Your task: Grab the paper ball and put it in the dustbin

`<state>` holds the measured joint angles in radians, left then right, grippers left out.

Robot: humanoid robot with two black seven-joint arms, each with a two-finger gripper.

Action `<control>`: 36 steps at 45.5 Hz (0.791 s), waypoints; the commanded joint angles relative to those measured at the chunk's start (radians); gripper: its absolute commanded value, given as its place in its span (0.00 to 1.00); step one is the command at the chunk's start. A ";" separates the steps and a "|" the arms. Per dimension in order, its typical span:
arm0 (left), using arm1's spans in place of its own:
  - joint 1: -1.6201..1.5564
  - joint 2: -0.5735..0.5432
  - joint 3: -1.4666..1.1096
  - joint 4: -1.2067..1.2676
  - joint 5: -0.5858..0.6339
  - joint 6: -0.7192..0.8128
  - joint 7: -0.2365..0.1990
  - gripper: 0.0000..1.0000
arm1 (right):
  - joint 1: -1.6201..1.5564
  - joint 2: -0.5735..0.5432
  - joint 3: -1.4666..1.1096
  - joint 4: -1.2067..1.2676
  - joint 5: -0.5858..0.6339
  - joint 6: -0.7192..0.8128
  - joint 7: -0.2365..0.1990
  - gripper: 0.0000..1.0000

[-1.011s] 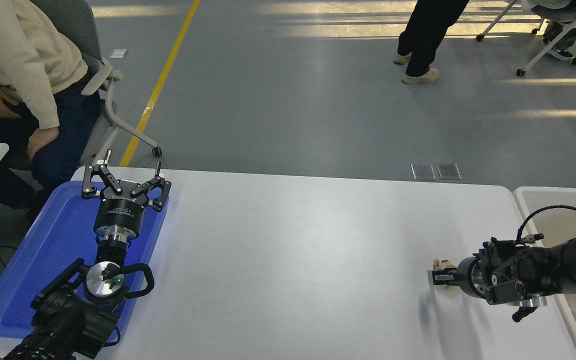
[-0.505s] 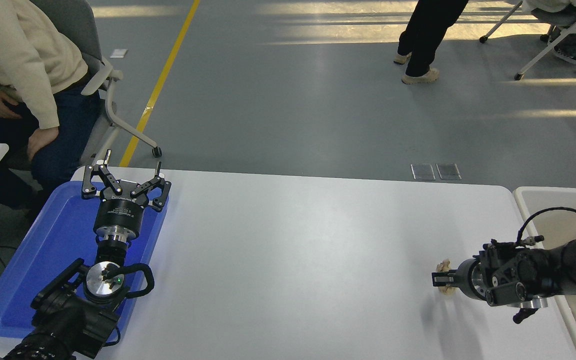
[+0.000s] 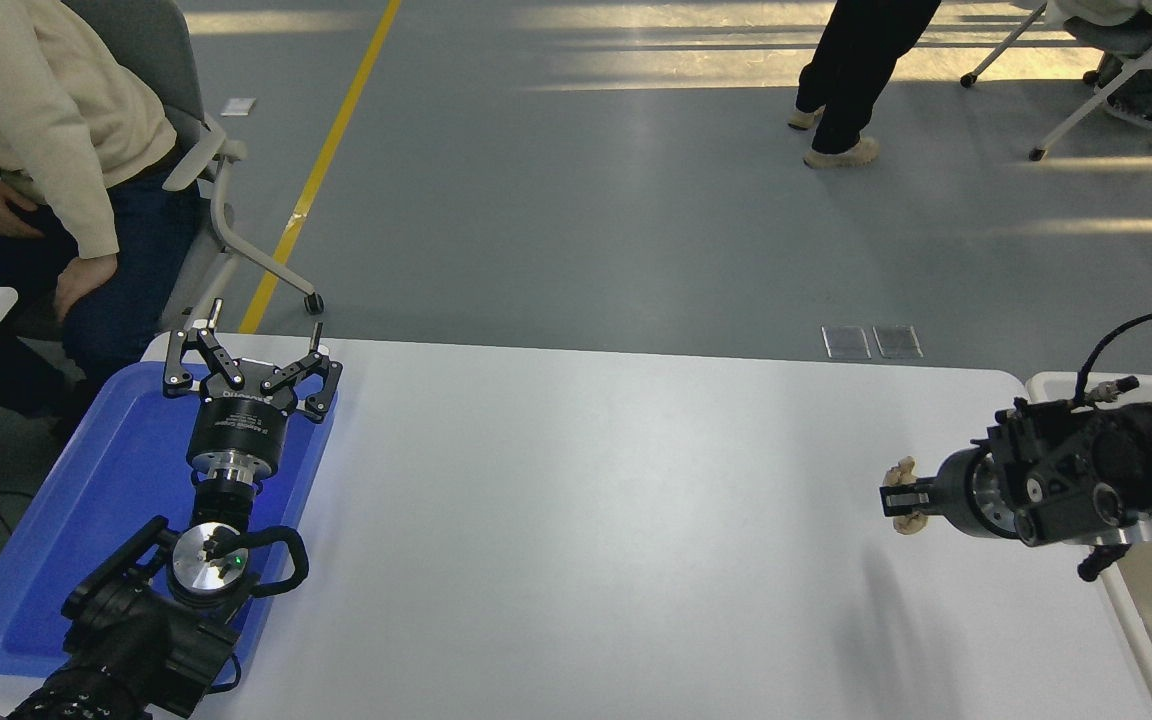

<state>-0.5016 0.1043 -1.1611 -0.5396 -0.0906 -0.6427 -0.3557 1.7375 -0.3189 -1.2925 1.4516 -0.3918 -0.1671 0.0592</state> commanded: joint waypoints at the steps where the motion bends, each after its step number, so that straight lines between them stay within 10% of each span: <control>1: 0.000 0.000 0.000 0.000 0.000 0.000 0.000 1.00 | 0.223 -0.002 -0.067 0.104 -0.002 0.070 0.004 0.00; 36: 0.000 0.000 0.000 0.001 0.000 0.000 0.000 1.00 | 0.565 -0.008 -0.133 0.220 0.010 0.371 0.018 0.00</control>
<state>-0.5016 0.1043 -1.1611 -0.5397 -0.0905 -0.6427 -0.3559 2.2182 -0.3209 -1.4104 1.6430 -0.3852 0.1232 0.0707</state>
